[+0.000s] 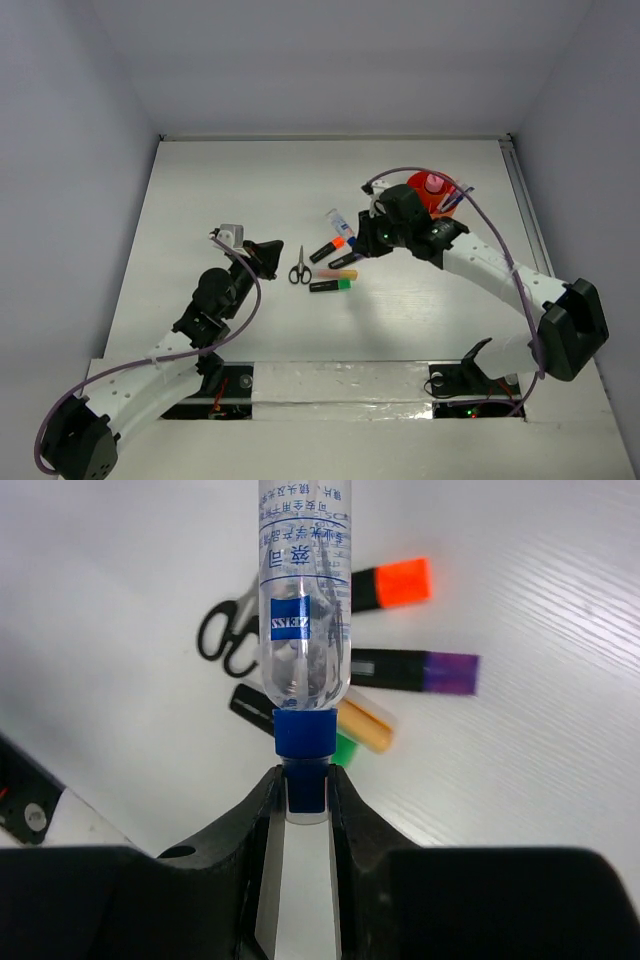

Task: Sort the stationery into containers
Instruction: Place the stationery in the storage box.

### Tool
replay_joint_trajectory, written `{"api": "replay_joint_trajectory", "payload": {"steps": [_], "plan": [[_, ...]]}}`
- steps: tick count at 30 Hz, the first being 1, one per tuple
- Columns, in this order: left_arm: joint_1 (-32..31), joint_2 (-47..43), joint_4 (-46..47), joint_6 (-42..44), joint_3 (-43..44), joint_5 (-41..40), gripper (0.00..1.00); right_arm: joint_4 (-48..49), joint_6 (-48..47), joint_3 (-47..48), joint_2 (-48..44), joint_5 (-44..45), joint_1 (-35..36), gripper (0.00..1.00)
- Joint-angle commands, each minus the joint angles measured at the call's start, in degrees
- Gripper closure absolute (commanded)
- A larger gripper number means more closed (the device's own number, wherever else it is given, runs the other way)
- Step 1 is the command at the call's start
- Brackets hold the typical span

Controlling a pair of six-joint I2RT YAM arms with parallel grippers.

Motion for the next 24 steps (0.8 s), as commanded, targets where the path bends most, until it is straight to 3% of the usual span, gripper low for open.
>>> {"api": "replay_joint_trajectory", "payload": {"steps": [1,12,24], "plan": [[0.3,-0.6,1.5,-0.7,1.8,1.2,1.0,-6.5,-0.6,5.2,-4.5,2.0,-2.8,1.0],[0.3,0.3,4.6,-3.6,1.8,10.4,1.0,-21.3,-3.8,10.0,-8.4,0.3,-23.7,1.0],[-0.2,-5.5,2.5,-4.6,1.0,11.5,0.99,-26.5,-5.5,16.4,-0.6,-7.8,-32.3,1.0]]}}
